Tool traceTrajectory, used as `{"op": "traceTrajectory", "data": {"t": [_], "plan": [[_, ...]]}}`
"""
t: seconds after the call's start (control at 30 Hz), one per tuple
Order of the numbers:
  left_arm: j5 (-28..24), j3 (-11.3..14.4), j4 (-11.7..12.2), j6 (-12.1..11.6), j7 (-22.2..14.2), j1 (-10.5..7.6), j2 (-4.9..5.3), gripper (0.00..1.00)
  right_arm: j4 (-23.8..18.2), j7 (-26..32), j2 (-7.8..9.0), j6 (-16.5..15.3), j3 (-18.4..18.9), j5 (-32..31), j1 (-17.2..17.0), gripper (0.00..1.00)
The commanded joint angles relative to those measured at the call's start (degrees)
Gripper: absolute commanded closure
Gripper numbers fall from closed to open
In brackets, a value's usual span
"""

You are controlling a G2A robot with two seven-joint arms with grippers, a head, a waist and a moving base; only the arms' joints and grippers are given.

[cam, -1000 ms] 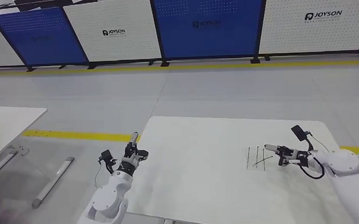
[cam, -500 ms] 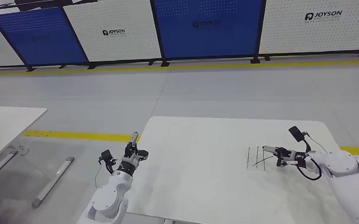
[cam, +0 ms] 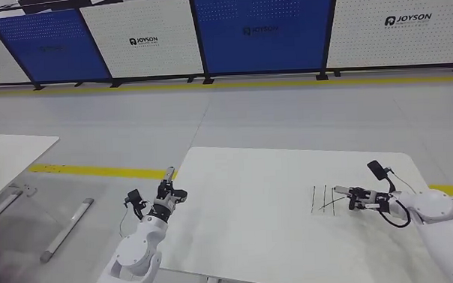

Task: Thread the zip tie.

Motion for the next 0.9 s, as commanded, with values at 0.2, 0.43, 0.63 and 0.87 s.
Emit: {"op": "traceTrajectory", "data": {"t": [0.2,0.43,0.63,0.87], "plan": [[0.0,0.0,0.0,0.0,0.0,0.00,0.00,0.00,2.3,-0.2,-0.48,0.9,-1.1,-0.2,1.3,0.58],[0.0,0.0,0.0,0.0,0.0,0.00,0.00,0.00,3.9,0.8,-0.84,-0.2,-1.7,0.6,2.1,0.63],[0.0,0.0,0.0,0.0,0.0,0.00,0.00,0.00,5.3,0.6,-1.19,-0.4,-2.3,0.7,2.7,0.69],[0.0,0.0,0.0,0.0,0.0,0.00,0.00,0.00,7.1,0.8,-1.56,-1.0,-2.6,1.4,3.6,0.75]]}}
